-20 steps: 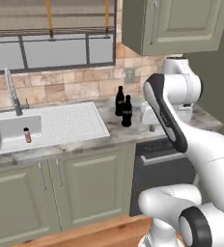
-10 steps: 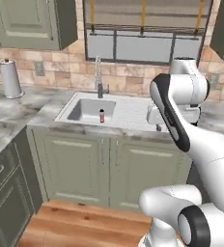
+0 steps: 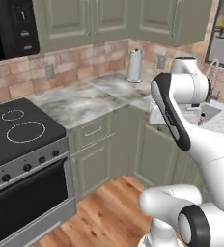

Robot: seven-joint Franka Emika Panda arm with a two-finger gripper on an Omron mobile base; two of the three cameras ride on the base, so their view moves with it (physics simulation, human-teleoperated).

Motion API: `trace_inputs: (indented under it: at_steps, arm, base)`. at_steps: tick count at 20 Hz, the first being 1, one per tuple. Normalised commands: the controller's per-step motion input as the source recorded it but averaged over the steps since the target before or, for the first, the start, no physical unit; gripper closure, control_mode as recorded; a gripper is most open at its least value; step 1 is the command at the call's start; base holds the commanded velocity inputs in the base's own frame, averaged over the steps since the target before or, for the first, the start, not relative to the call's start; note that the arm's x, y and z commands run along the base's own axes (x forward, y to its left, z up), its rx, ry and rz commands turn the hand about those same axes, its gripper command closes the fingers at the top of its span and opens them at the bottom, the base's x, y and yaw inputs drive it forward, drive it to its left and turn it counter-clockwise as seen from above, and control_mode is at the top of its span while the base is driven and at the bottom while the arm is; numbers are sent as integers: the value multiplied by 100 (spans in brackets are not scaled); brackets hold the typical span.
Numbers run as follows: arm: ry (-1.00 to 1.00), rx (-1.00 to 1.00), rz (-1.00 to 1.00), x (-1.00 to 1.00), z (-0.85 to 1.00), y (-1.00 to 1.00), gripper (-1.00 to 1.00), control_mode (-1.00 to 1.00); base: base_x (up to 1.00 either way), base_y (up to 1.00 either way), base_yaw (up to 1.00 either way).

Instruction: Place the large bottle from the dining counter next to the other large bottle outside the sink, and place the small bottle from the dining counter next to the other small bottle inside the sink.

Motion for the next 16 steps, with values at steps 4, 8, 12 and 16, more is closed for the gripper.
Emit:
trace_inputs:
  at_steps: [4, 8, 12, 16]
  arm:
    - [0, 0, 0, 0, 0, 0, -100, 100]
    - [0, 0, 0, 0, 0, 0, -100, 100]
    - [0, 0, 0, 0, 0, 0, -100, 100]
    - [0, 0, 0, 0, 0, 0, -100, 100]
  base:
    - [0, 0, 100]
    - [0, -12, 92]
    - [3, -37, 74]
    - [4, -33, 73]
